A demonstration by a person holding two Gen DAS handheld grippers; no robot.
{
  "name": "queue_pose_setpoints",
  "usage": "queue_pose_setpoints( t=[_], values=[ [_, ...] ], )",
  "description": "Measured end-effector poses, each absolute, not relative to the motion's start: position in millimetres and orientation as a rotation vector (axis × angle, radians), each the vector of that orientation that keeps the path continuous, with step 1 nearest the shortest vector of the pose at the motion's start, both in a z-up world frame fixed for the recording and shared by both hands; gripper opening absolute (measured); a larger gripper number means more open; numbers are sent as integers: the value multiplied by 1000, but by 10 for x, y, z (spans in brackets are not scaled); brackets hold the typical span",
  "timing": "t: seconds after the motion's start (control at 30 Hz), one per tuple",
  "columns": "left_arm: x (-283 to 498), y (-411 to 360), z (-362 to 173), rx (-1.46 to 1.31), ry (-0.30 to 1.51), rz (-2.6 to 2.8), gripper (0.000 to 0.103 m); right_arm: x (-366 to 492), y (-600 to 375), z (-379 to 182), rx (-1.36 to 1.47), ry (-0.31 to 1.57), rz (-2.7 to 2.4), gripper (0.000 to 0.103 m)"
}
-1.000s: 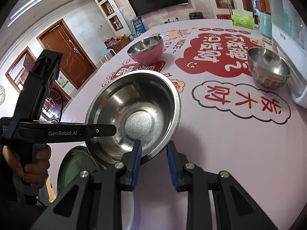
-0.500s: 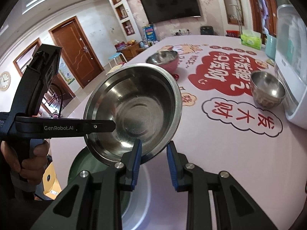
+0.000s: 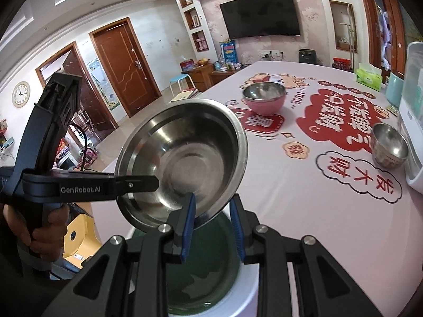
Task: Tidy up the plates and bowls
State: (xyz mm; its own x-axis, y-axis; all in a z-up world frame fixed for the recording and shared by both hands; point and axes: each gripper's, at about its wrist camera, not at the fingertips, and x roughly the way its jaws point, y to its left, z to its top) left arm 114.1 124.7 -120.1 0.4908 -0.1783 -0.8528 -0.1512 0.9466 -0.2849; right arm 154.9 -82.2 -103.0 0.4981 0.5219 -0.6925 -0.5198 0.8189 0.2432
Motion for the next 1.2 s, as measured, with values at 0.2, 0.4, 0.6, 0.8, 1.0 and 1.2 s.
queue_pose_setpoints(
  t=[0.2, 0.4, 0.6, 0.8, 1.0, 1.2],
  values=[
    [863, 1568, -1164, -350, 1071, 22, 20, 1416, -472, -983, 0, 823, 668, 26],
    [611, 1966, -1175, -361, 1087, 58, 21, 1305, -58, -1008, -1, 839, 706, 26],
    [450, 2352, -1257, -364, 1123, 71, 23, 1220, 285, -1081, -4, 864, 716, 26],
    [420, 2681, -1412, -339, 1179, 49, 25, 1144, 601, -1214, 1, 908, 681, 26],
    [469, 2948, -1654, -304, 1265, 11, 25, 1070, 890, -1412, 8, 977, 601, 26],
    [524, 3088, -1880, -271, 1335, -42, 25, 1002, 1046, -1560, 21, 1021, 525, 26]
  ],
)
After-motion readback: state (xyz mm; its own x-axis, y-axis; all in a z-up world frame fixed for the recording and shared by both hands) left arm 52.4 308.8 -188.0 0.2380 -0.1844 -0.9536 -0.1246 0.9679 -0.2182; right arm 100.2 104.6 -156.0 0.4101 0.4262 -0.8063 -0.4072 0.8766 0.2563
